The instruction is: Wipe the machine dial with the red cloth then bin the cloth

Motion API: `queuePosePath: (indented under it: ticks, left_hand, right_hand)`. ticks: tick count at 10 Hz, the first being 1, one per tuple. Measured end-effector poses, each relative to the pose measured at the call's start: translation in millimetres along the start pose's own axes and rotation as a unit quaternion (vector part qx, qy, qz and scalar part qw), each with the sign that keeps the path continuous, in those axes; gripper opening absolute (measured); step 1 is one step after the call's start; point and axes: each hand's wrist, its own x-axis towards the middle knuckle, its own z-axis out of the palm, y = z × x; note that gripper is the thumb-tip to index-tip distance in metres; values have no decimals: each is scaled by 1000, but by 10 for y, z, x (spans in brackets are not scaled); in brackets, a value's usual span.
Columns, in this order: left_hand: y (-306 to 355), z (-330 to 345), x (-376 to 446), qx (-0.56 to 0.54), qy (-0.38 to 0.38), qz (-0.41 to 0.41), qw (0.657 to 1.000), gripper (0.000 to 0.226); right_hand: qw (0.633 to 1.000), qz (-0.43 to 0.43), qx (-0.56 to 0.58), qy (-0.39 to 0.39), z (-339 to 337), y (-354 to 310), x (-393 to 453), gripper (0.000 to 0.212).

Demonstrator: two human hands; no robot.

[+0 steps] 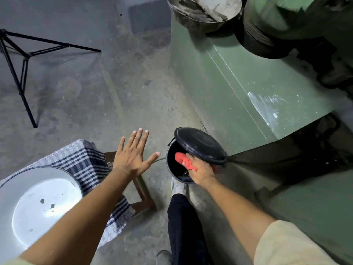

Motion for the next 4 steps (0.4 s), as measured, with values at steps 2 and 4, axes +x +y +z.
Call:
queuePosePath:
  ticks: [2,4]
  left_hand:
    - [140,96,128,-3,0,3,1000,108]
    - [220,148,184,-10,-3,-4,1000,107]
  right_hand:
    - [999,9,-32,23,-333,127,234,67]
    - [993,-6,-101,68,-439,191,272,80]
